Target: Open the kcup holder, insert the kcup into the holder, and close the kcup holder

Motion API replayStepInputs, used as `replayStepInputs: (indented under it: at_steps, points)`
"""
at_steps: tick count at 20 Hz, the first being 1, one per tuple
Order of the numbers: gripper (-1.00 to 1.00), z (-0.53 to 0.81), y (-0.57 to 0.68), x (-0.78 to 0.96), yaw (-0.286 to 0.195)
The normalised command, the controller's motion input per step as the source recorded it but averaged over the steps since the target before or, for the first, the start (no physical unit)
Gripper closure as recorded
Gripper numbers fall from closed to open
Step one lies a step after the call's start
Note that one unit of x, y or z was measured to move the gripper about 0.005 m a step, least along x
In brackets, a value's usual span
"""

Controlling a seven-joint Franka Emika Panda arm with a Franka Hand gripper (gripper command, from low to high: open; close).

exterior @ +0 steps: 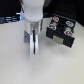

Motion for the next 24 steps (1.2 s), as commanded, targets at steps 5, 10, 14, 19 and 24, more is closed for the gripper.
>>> replayStepInputs:
  at_steps: [5, 10, 14, 19, 24]
  points:
    - [1.00, 0.22, 0.03, 0.03, -0.049]
    - [1.00, 0.81, 0.26, 0.05, -0.066]
    - [1.00, 0.94, 0.41, 0.05, -0.029]
    - [1.00, 0.86, 0.44, 0.04, -0.001]
    - [1.00, 0.70, 0.56, 0.02, 0.017]
